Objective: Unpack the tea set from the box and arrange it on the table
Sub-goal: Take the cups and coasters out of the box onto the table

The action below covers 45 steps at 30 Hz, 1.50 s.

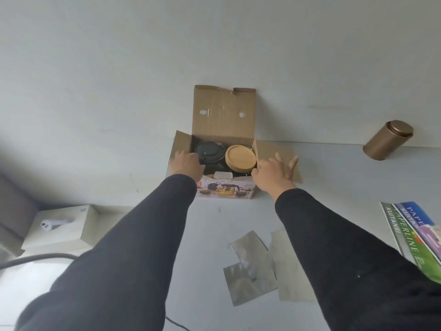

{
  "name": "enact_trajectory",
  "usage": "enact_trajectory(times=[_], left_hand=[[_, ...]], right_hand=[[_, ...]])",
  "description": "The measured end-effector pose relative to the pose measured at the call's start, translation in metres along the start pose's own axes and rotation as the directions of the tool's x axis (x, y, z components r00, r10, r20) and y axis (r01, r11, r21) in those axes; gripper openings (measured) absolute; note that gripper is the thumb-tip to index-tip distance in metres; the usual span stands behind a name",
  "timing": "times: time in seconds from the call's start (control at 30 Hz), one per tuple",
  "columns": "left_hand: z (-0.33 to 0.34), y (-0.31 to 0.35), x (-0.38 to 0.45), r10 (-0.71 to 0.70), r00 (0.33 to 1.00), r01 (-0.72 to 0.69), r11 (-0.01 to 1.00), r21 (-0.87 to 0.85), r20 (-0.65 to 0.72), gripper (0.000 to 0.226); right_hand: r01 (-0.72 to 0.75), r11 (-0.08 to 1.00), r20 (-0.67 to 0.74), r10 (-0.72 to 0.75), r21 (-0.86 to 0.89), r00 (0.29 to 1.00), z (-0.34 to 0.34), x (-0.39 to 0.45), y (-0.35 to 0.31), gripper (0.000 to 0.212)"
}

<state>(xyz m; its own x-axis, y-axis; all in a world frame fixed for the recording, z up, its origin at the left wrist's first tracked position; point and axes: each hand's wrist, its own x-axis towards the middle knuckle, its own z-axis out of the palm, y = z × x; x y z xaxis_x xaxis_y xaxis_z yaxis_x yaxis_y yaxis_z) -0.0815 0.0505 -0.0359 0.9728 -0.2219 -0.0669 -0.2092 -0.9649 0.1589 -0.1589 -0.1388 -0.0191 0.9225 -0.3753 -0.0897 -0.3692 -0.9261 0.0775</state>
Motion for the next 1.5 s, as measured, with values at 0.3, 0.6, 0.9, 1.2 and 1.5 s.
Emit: enact_trajectory(times=[0.3,0.6,0.9,1.2,1.5], left_hand=[[0.004,0.021,0.02,0.181,0.97,-0.204,0.968,0.145,0.16,0.022],[0.017,0.036,0.032,0.215,0.939,-0.273,0.94,0.202,0.269,0.034],[0.002,0.041,0.035,0.335,0.856,-0.449,0.86,0.245,0.393,0.04],[0.016,0.044,0.034,0.283,0.861,-0.453,0.804,0.386,0.422,0.035],[-0.001,0.041,0.022,0.223,0.9,-0.353,0.878,0.324,0.375,0.027]], right_hand=[[0.272,0.905,0.038,-0.3,0.327,0.953,0.005,0.058,-0.018,0.081],[0.262,0.857,0.194,-0.377,0.443,0.906,0.019,0.09,-0.011,0.111],[0.273,0.841,0.216,-0.408,0.467,0.887,0.023,0.098,-0.007,0.11],[0.309,0.838,0.199,-0.431,0.45,0.88,0.023,0.098,-0.007,0.106],[0.333,0.815,0.11,-0.43,0.474,0.896,0.013,0.087,-0.002,0.109]])
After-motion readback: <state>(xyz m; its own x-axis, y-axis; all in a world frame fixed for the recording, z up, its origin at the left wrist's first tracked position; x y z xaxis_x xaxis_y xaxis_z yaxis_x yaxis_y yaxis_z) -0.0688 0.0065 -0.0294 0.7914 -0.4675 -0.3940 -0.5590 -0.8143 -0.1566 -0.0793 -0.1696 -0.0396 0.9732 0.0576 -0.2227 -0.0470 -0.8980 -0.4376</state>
